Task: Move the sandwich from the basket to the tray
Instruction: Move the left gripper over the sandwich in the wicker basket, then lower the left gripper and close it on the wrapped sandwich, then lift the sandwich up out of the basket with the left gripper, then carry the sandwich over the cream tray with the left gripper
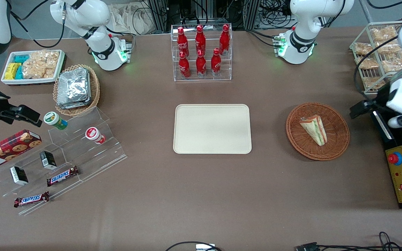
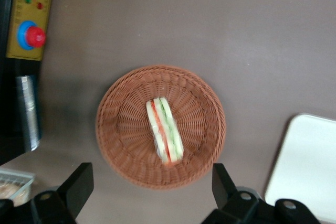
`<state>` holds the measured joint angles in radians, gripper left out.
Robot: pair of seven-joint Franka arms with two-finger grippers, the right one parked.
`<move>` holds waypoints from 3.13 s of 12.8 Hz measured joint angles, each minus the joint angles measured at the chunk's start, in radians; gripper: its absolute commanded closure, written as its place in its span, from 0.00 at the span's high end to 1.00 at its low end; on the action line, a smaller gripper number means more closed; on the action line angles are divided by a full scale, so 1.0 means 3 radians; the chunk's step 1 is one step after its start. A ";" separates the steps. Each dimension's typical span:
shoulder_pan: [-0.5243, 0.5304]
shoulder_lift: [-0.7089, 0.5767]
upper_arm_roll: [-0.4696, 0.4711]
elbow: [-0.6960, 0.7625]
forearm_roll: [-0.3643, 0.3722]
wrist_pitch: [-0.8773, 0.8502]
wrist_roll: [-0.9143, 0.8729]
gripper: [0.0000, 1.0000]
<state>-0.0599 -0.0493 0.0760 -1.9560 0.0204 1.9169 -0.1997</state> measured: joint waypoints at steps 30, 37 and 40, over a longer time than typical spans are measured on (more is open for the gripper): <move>-0.0042 0.0308 -0.0008 -0.1287 -0.0003 0.1359 -0.0071 0.00; -0.0042 -0.0003 -0.0016 0.0779 0.0002 -0.1023 0.0198 0.00; -0.0046 0.0135 -0.0210 0.1257 0.0001 -0.1312 0.0204 0.00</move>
<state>-0.0738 -0.0089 0.0129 -1.5788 0.0209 1.5234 -0.1386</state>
